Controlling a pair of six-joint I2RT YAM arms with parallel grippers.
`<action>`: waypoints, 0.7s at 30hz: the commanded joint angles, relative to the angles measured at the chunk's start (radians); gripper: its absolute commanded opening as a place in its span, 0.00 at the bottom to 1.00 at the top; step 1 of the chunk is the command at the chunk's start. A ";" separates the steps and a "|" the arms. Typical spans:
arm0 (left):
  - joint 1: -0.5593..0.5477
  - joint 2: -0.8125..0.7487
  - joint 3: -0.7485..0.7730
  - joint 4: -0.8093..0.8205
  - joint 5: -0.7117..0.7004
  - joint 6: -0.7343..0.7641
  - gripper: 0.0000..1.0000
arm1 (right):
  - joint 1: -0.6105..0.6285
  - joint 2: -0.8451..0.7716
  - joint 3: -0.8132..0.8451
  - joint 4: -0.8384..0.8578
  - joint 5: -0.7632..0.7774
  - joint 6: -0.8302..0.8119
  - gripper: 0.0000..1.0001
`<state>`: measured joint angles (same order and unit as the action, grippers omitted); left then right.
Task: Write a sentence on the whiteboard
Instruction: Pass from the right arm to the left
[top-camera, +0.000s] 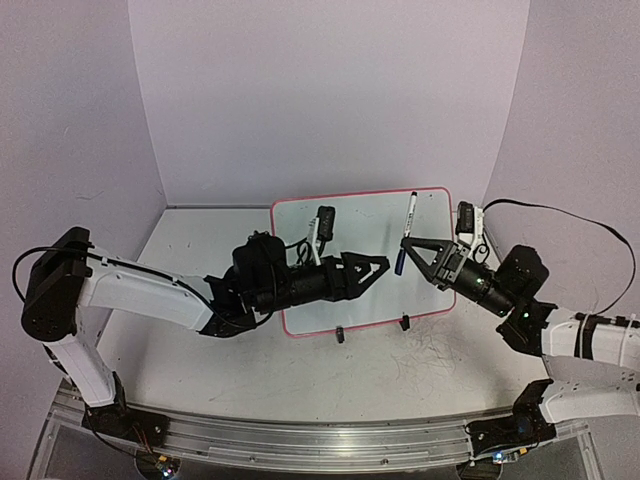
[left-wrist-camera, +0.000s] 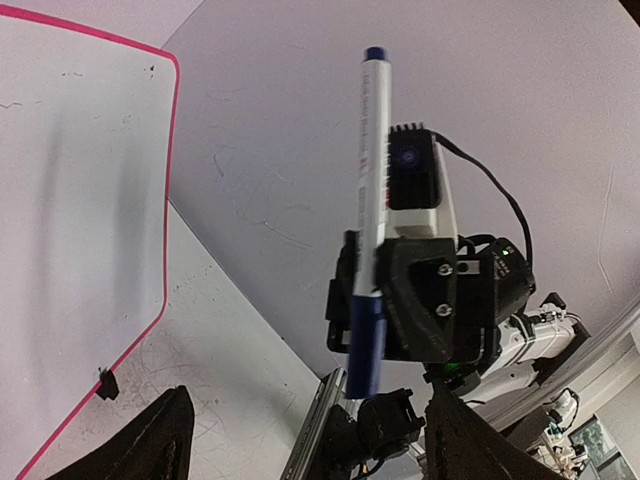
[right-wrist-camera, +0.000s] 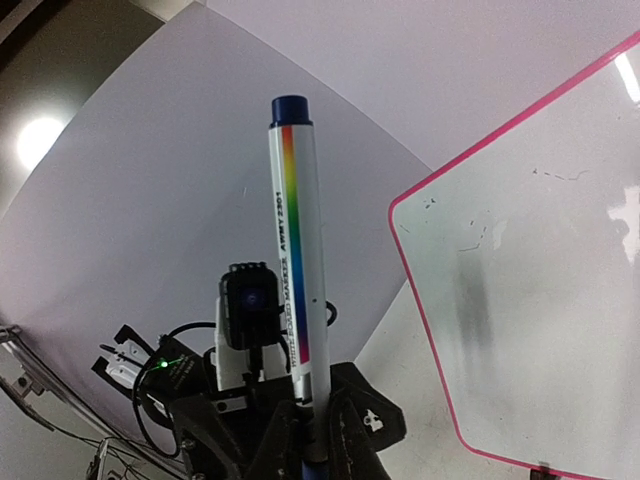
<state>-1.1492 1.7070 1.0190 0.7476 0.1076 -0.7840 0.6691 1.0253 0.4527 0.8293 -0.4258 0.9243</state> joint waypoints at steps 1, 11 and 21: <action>-0.006 -0.016 0.072 0.053 0.124 0.068 0.82 | 0.014 0.046 0.060 0.026 0.030 0.016 0.00; -0.003 0.032 0.125 0.038 0.126 0.076 0.60 | 0.047 0.116 0.115 0.041 0.030 0.030 0.00; 0.005 0.013 0.106 -0.033 0.033 0.060 0.64 | 0.064 0.108 0.112 0.040 0.043 0.033 0.00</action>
<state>-1.1462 1.7244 1.0958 0.7261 0.1481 -0.7263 0.7199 1.1351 0.5240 0.8222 -0.3828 0.9536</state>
